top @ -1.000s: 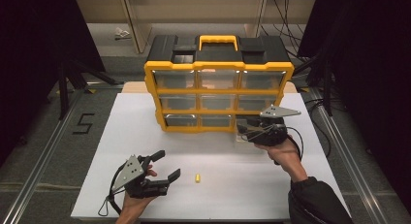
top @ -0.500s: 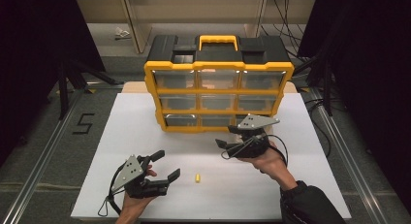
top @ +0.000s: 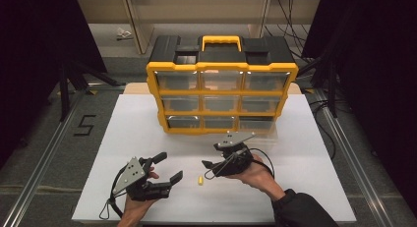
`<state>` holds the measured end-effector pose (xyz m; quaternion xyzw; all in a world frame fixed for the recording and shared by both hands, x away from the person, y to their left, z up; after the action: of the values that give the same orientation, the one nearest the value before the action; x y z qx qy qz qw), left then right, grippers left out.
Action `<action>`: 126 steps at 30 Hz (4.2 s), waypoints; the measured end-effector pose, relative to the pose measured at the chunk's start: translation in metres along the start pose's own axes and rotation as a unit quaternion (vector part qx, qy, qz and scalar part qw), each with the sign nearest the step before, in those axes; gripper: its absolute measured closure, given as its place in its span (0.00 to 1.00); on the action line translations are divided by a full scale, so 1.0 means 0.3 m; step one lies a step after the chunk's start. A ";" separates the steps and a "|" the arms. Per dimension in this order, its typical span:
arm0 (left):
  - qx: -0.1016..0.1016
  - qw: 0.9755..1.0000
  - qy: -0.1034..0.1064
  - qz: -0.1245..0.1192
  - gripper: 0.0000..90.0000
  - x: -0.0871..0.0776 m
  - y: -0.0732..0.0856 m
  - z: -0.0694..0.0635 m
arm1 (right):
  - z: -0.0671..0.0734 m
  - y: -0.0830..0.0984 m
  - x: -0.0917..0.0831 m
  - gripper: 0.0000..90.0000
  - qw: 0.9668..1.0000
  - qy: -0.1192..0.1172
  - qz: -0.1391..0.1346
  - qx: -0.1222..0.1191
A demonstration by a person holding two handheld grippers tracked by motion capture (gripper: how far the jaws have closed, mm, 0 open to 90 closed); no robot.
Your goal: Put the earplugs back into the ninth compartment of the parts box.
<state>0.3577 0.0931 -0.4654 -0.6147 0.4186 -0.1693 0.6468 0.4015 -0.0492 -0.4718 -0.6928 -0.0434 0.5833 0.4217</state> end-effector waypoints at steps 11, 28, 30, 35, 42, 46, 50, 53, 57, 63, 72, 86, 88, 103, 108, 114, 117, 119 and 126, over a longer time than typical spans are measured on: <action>-0.002 1.000 -0.003 -0.004 0.20 -0.004 -0.003 0.003 | 0.061 0.058 0.137 0.36 0.999 -0.009 0.048 -0.023; -0.002 1.000 -0.004 -0.004 0.20 -0.005 -0.003 0.003 | 0.093 0.127 0.240 0.50 0.994 -0.023 0.099 -0.038; -0.002 1.000 -0.004 -0.004 0.20 -0.004 -0.003 0.003 | 0.095 0.129 0.243 0.50 0.994 -0.023 0.100 -0.038; -0.002 1.000 -0.005 -0.003 0.20 -0.004 -0.002 0.003 | 0.105 0.145 0.257 0.61 0.992 -0.029 0.110 -0.051; -0.003 1.000 -0.004 -0.002 0.20 -0.004 -0.002 0.003 | 0.113 0.159 0.271 0.71 0.991 -0.028 0.115 -0.065; -0.002 1.000 -0.005 -0.002 0.20 -0.004 -0.001 0.003 | 0.114 0.159 0.269 0.77 0.991 -0.028 0.115 -0.069; -0.002 1.000 -0.005 -0.001 0.20 -0.004 -0.001 0.003 | 0.116 0.160 0.266 0.80 0.990 -0.030 0.115 -0.075; -0.002 1.000 -0.005 -0.002 0.20 -0.005 -0.001 0.003 | 0.109 0.149 0.253 0.80 0.991 -0.031 0.107 -0.071; -0.003 1.000 -0.005 -0.002 0.20 -0.005 -0.002 0.003 | 0.084 0.117 0.211 0.80 0.994 -0.026 0.084 -0.061; -0.003 1.000 -0.005 -0.002 0.20 -0.004 -0.002 0.003 | 0.046 0.079 0.150 0.80 0.997 -0.019 0.056 -0.046; -0.002 1.000 -0.006 -0.002 0.20 -0.004 -0.002 0.004 | 0.007 0.037 0.072 0.80 0.999 -0.012 0.022 -0.034; -0.002 1.000 -0.008 -0.001 0.20 -0.004 -0.001 0.005 | -0.081 -0.031 -0.100 0.80 0.999 0.009 -0.046 -0.005; -0.002 1.000 -0.008 -0.001 0.20 -0.004 -0.001 0.005 | -0.104 -0.039 -0.137 0.80 0.998 0.014 -0.058 0.002; -0.003 1.000 -0.008 -0.002 0.20 -0.004 -0.002 0.005 | -0.251 -0.035 -0.290 0.80 0.992 0.048 -0.106 0.054; -0.003 1.000 -0.008 -0.001 0.20 -0.004 -0.001 0.005 | -0.295 -0.019 -0.308 0.80 0.990 0.058 -0.109 0.071; -0.003 1.000 -0.008 -0.002 0.20 -0.004 -0.002 0.005 | -0.336 0.004 -0.305 0.79 0.989 0.069 -0.103 0.086; -0.003 1.000 -0.008 -0.002 0.20 -0.004 -0.002 0.005 | -0.352 0.016 -0.300 0.79 0.988 0.074 -0.098 0.091; -0.003 1.000 -0.008 -0.003 0.20 -0.005 -0.003 0.005 | -0.358 0.020 -0.298 0.79 0.988 0.076 -0.097 0.094; -0.003 1.000 -0.008 -0.002 0.20 -0.005 -0.002 0.005 | -0.397 0.046 -0.283 0.78 0.986 0.088 -0.087 0.111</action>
<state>0.3583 0.0951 -0.4645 -0.6192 0.4124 -0.1644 0.6477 0.4693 -0.1683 -0.4194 -0.6837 -0.0012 0.4827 0.5474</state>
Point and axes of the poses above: each handheld gripper's, and its own axes: x roughly forward along the jaws, y roughly out of its underside, z roughly to its left, the point moved 10 cm from there along x, roughly forward along the jaws, and after that the axes turned 13 degrees about z, right-handed, at the moved point
